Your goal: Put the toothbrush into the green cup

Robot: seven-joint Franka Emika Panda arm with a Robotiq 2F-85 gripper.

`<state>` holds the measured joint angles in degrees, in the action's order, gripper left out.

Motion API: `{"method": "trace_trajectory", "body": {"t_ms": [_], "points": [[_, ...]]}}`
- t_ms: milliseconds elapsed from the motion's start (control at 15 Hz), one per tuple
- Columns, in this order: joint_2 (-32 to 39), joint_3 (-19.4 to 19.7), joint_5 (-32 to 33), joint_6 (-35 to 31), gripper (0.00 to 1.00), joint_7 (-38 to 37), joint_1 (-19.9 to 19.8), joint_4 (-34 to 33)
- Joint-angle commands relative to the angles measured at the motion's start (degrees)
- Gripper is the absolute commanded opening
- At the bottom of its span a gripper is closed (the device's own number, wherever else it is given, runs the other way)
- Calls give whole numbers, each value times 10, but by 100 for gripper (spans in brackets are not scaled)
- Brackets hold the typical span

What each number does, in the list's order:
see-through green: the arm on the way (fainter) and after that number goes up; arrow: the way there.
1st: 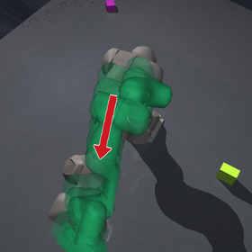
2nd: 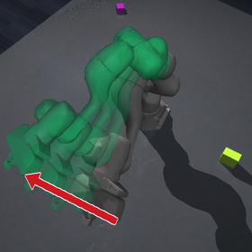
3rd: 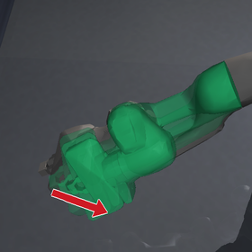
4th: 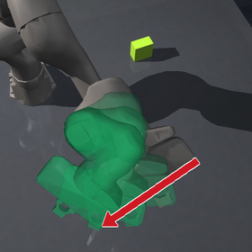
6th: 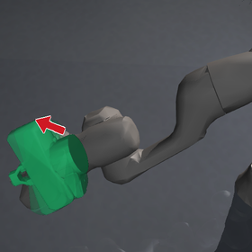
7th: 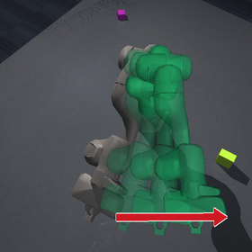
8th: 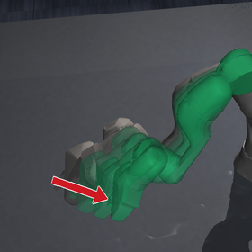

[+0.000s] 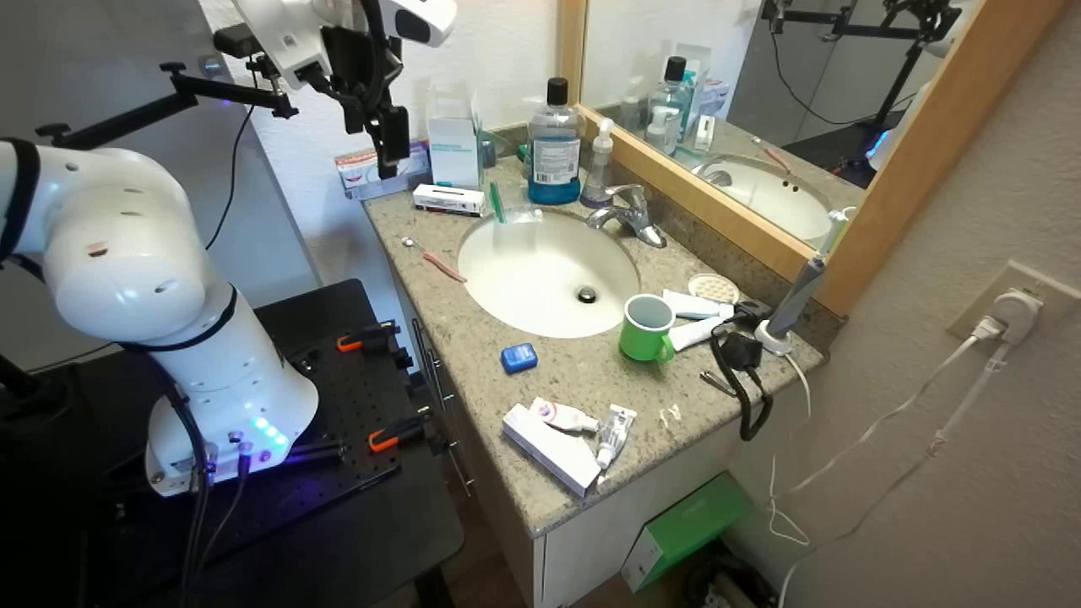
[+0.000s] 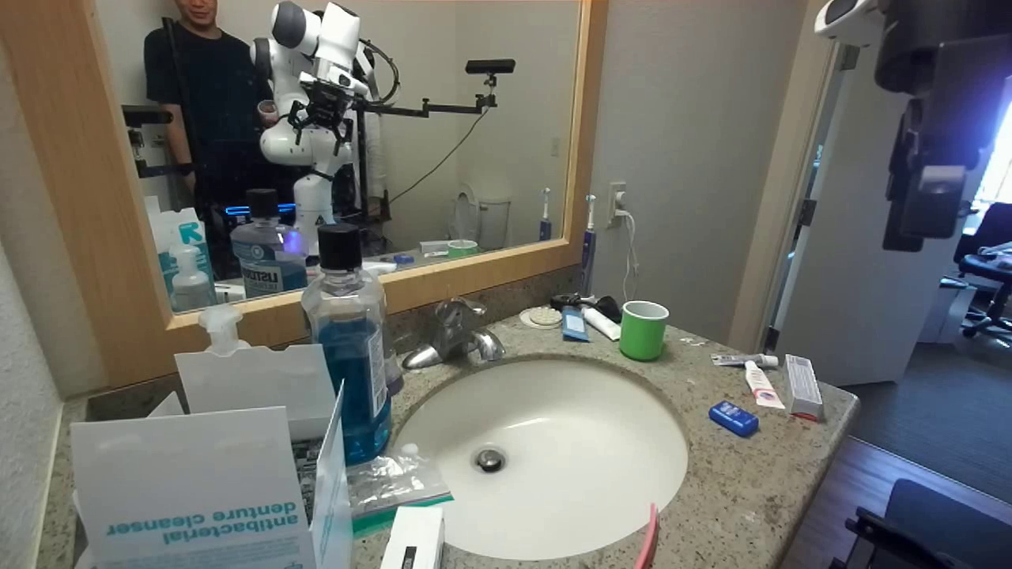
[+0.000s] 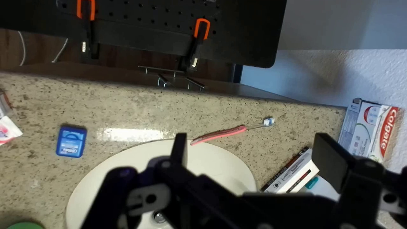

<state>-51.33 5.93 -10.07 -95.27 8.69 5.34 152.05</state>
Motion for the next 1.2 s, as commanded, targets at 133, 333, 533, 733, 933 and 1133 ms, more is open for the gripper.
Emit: {"method": "trace_trajectory", "body": {"t_ms": [133,333,533,733,933,1133], "points": [[75,-47,3,-16,100,37,32,-29],[121,-67,20,-21,100,74,53,-40],[164,-82,54,-31,100,113,68,-44],[185,-110,111,-71,100,99,68,-35],[204,-124,145,-109,100,82,69,-31],[200,-117,136,-102,100,86,72,-27]]}}
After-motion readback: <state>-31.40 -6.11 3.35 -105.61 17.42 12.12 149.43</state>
